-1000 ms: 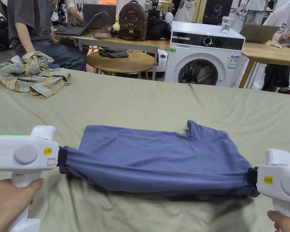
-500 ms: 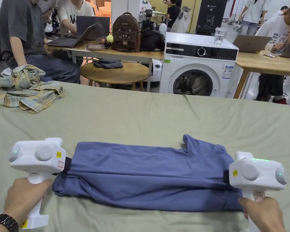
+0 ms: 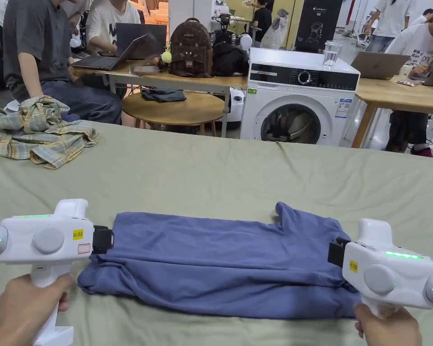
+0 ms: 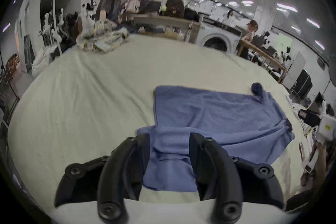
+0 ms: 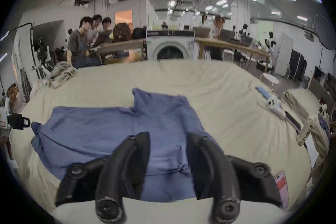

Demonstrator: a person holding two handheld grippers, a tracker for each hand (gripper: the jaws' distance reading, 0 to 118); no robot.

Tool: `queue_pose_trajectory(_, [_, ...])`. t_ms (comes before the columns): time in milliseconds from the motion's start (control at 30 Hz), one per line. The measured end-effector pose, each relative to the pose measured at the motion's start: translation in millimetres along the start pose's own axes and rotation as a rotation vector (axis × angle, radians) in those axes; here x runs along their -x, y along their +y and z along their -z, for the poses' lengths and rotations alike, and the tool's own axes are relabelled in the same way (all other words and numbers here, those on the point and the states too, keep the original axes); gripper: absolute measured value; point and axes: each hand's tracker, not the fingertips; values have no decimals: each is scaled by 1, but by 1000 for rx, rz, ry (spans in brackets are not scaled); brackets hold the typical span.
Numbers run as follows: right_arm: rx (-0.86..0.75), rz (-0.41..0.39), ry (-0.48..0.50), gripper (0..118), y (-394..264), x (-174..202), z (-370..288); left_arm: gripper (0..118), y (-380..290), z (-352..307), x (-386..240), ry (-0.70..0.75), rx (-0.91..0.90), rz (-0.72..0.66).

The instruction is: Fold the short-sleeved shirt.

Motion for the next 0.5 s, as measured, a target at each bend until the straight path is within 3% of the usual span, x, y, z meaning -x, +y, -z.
queue_pose_trajectory(33, [-23, -18, -6, 8, -1, 6, -6, 39, -4, -9, -5, 16, -48, 18])
queue_pose_trajectory(67, [-32, -21, -8, 0, -2, 11, -10, 24, -8, -16, -10, 29, -90, 37])
queue_pose_trajectory(100, [-44, -23, -5, 0, -4, 15, -15, 7, -9, -19, -13, 40, -117, 56])
queue_pose_trajectory(133, [-60, -22, -2, 0, -7, 19, -21, 0, -12, -23, -18, 62, -132, 76])
queue_pose_trajectory(333, [-85, 8, 14, 0, -17, 33, -42, 0, -27, -36, -12, 64, -106, 68])
queue_pose_trajectory(500, [-54, 3, 29, 0, -25, 36, -44, 0, -16, -17, 18, 53, 28, 12])
